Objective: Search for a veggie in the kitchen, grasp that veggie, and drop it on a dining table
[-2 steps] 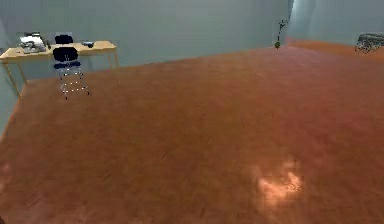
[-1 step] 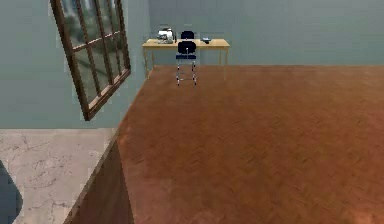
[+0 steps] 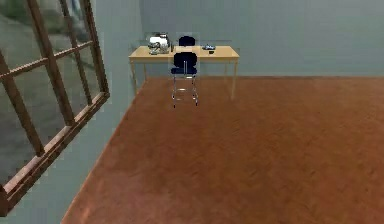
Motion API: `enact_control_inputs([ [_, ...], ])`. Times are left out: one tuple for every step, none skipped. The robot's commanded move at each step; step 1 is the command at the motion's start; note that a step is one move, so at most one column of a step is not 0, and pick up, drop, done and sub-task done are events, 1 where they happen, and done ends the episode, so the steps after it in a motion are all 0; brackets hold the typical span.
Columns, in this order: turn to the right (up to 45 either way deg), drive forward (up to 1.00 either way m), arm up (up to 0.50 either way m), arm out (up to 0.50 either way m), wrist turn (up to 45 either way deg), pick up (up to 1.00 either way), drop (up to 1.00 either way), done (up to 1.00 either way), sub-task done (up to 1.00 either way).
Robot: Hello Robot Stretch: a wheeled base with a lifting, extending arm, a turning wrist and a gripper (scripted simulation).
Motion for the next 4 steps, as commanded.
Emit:
enact_control_inputs([
  [-12.0, 0.00, 0.00, 0.00, 0.0, 0.00, 0.00, 0.00, 0.00],
  [0.0, 1.00, 0.00, 0.00, 0.0, 0.00, 0.00, 0.00, 0.00],
  [0.0, 1.00, 0.00, 0.00, 0.0, 0.00, 0.00, 0.00, 0.00],
  [-3.0, 0.00, 0.00, 0.00, 0.0, 0.00, 0.00, 0.00, 0.00],
])
